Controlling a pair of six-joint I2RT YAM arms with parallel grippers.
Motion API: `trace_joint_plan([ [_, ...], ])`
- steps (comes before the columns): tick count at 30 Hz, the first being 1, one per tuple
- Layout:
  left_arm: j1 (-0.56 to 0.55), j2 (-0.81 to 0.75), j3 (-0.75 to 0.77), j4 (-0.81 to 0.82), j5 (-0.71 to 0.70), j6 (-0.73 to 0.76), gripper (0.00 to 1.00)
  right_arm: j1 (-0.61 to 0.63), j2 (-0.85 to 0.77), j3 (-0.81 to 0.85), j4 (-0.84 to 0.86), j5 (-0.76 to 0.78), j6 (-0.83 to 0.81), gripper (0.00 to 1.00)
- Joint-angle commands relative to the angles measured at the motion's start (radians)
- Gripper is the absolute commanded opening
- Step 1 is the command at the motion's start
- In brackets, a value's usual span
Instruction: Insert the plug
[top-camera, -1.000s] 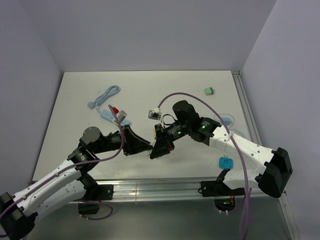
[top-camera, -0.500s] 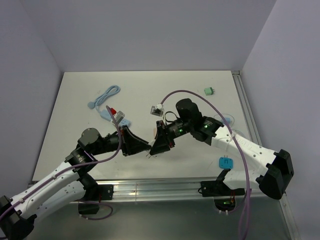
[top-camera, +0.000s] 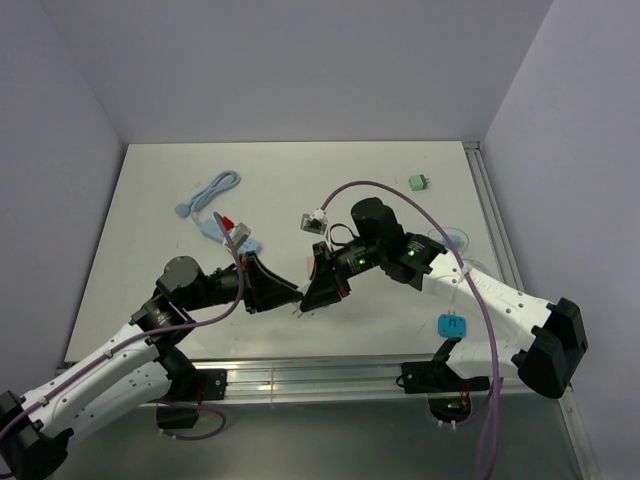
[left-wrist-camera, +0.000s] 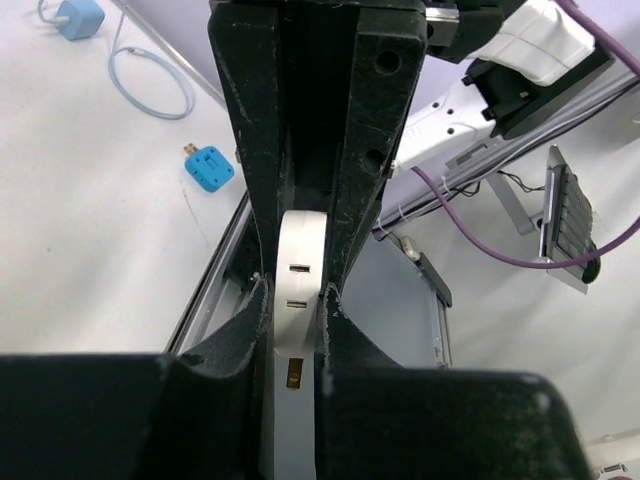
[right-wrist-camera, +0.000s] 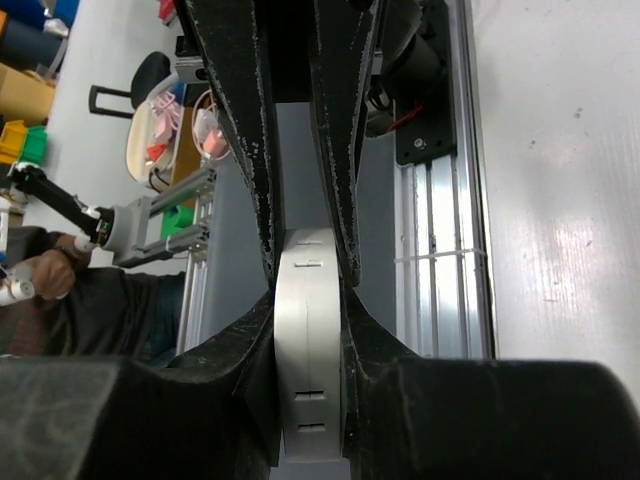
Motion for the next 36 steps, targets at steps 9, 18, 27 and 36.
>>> trace_joint_plan([
  [9,0.042,-0.023,0.103,-0.392,-0.624,-0.015,0.77,0.028,0.046,0.031,-0.113,0.505,0.026,0.0],
  [18,0.056,0.031,0.021,-0.347,-0.764,-0.119,0.58,-0.017,0.256,0.211,-0.274,0.945,0.198,0.0],
  [27,0.058,0.224,-0.009,-0.199,-0.651,-0.124,0.5,-0.115,0.399,0.295,-0.34,1.025,0.373,0.0],
  [36,0.058,0.37,-0.025,-0.099,-0.615,-0.16,0.62,-0.107,0.45,0.332,-0.415,1.067,0.401,0.0],
])
